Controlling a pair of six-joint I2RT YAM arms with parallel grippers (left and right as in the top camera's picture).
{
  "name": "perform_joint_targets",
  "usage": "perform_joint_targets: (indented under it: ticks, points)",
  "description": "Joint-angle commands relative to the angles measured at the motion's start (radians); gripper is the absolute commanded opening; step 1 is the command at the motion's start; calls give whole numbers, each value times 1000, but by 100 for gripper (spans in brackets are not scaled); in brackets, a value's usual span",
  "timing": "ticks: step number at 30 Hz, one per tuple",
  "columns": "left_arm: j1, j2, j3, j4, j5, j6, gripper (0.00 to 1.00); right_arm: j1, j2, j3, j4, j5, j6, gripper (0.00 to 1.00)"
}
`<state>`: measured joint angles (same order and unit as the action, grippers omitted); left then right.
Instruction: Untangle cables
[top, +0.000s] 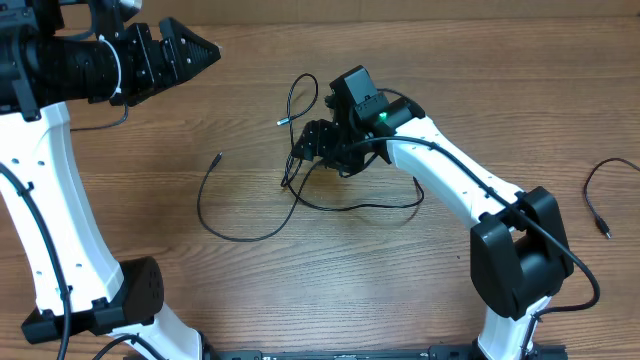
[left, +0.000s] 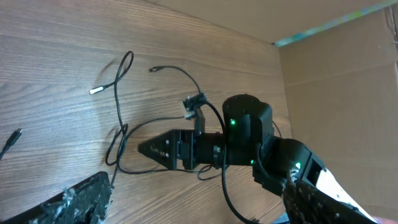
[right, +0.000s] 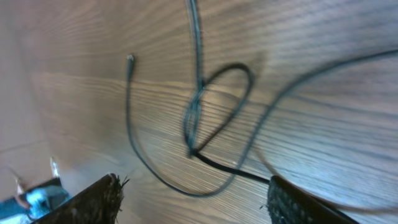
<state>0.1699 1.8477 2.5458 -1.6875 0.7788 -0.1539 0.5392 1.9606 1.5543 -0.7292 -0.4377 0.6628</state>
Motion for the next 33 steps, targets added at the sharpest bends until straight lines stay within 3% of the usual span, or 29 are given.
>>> perform_joint_targets:
  ticks: [1, 6, 12, 24, 27, 28, 29, 33]
  points:
    - [-7, -26, 9, -2, 19, 19, 89, 13, -18, 6, 38, 21, 87, 74]
    - [-7, -27, 9, -2, 33, 19, 89, 45, -16, 4, 83, 111, 144, 64]
    - [-8, -27, 9, -2, 61, 19, 89, 76, 7, 4, 133, 169, 234, 64]
    - [-8, -27, 9, -2, 60, 20, 89, 110, 124, 4, 180, 266, 568, 55]
    - [-8, -27, 9, -2, 61, 20, 89, 111, 128, 4, 180, 316, 621, 35]
    - [-8, -27, 9, -2, 61, 20, 89, 113, 128, 4, 180, 338, 632, 23]
    - [-8, -27, 9, -2, 61, 20, 89, 114, 128, 4, 186, 358, 640, 5]
    - [-11, -27, 9, -2, 60, 20, 89, 114, 128, 4, 220, 388, 646, 4]
